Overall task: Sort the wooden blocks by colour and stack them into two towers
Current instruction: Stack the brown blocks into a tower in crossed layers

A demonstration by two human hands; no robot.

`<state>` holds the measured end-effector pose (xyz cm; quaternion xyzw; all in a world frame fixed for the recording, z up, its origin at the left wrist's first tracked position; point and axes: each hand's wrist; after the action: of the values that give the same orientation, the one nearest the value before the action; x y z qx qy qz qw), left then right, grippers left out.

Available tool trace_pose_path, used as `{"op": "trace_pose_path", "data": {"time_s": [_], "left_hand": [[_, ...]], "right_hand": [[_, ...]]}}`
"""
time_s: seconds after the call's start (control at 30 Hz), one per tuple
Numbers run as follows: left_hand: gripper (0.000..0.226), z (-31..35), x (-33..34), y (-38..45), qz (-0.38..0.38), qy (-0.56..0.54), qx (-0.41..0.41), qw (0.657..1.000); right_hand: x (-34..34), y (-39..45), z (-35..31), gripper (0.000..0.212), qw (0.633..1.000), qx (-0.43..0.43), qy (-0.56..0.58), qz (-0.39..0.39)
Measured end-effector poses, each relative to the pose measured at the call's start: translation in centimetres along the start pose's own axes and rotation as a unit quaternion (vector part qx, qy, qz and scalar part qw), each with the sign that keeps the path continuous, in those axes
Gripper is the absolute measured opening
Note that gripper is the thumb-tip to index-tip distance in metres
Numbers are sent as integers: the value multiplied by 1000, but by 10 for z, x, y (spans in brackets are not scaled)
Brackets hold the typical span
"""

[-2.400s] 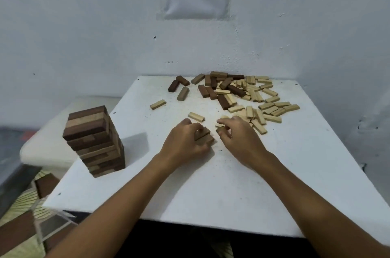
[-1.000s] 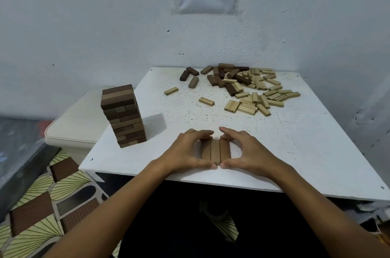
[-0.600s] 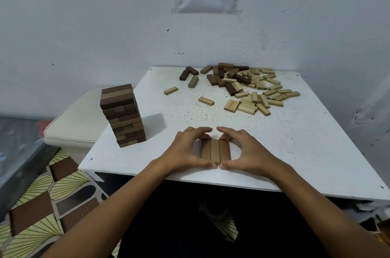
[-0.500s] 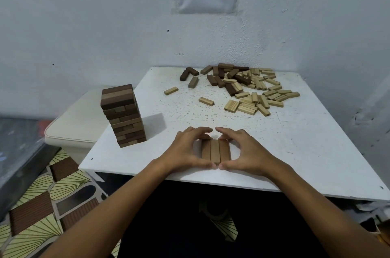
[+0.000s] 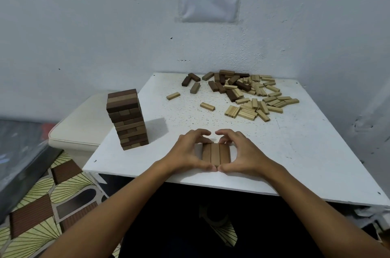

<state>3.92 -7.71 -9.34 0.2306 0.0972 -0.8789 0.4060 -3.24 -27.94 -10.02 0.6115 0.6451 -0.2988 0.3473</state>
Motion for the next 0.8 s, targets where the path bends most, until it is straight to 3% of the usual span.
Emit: {"op": "trace_pose_path", "data": {"time_s": [0.23, 0.53, 0.8], "left_hand": [[98, 27, -21, 13, 21, 9, 32, 999], [87, 94, -96, 35, 81, 76, 92, 990], [87, 97, -165, 4, 144, 111, 72, 981]], "right_hand": [[-31, 18, -13, 79, 999, -34, -5, 16], [-96, 67, -68, 77, 991, -105, 30, 77], [-88, 120, -132, 78, 983, -175, 36, 48]]}}
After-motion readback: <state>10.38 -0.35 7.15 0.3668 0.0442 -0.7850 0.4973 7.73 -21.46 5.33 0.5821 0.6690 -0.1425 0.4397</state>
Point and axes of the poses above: each hand's wrist, its own y-axis towards the middle knuckle, its own x-axis out of the palm, z = x × y, and after that the axes turned 13 degrees about -y, right-handed
